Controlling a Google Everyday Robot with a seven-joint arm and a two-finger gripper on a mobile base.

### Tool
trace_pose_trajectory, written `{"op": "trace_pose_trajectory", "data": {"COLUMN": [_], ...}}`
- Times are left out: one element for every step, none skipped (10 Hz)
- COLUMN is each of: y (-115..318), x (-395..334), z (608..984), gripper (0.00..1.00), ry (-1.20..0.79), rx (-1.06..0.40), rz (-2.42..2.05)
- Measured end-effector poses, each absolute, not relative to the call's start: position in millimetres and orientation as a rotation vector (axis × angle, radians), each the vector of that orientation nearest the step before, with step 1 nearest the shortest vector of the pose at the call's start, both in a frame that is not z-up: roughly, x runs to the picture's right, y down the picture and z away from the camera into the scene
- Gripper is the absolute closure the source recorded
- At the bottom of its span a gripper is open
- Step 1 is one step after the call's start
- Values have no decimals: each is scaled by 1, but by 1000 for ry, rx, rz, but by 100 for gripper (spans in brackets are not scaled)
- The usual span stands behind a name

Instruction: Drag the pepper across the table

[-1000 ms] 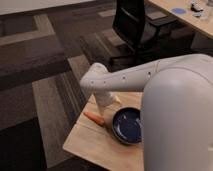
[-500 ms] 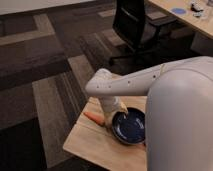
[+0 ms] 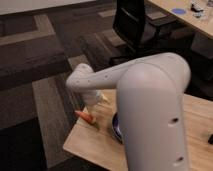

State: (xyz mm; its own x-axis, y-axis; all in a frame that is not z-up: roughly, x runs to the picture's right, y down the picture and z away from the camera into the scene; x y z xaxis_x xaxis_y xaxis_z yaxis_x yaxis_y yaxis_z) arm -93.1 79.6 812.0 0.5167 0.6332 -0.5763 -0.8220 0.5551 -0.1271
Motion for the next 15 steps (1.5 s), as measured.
{"op": "trace_pose_trajectory", "data": {"y": [62, 57, 56, 60, 68, 81, 91, 101, 107, 120, 131, 138, 155, 165, 172], "x": [-121, -124, -115, -103, -89, -65, -45, -18, -3, 13, 21, 24, 30, 33, 37], "z": [811, 808, 798, 793, 787, 777, 769, 756, 749, 743, 741, 740, 740, 740, 742], "gripper": [35, 35, 35, 35, 35, 35, 35, 35, 35, 35, 35, 35, 35, 35, 35], "ry": [458, 452, 464, 485, 509, 554, 589, 627, 649, 679, 699, 708, 729, 743, 754], "rx": [-409, -404, -396, -393, -393, -394, -392, -382, -376, -377, -385, -392, -414, -426, -435], "rz": [877, 872, 876, 886, 903, 938, 969, 1023, 1052, 1081, 1096, 1106, 1130, 1144, 1156]}}
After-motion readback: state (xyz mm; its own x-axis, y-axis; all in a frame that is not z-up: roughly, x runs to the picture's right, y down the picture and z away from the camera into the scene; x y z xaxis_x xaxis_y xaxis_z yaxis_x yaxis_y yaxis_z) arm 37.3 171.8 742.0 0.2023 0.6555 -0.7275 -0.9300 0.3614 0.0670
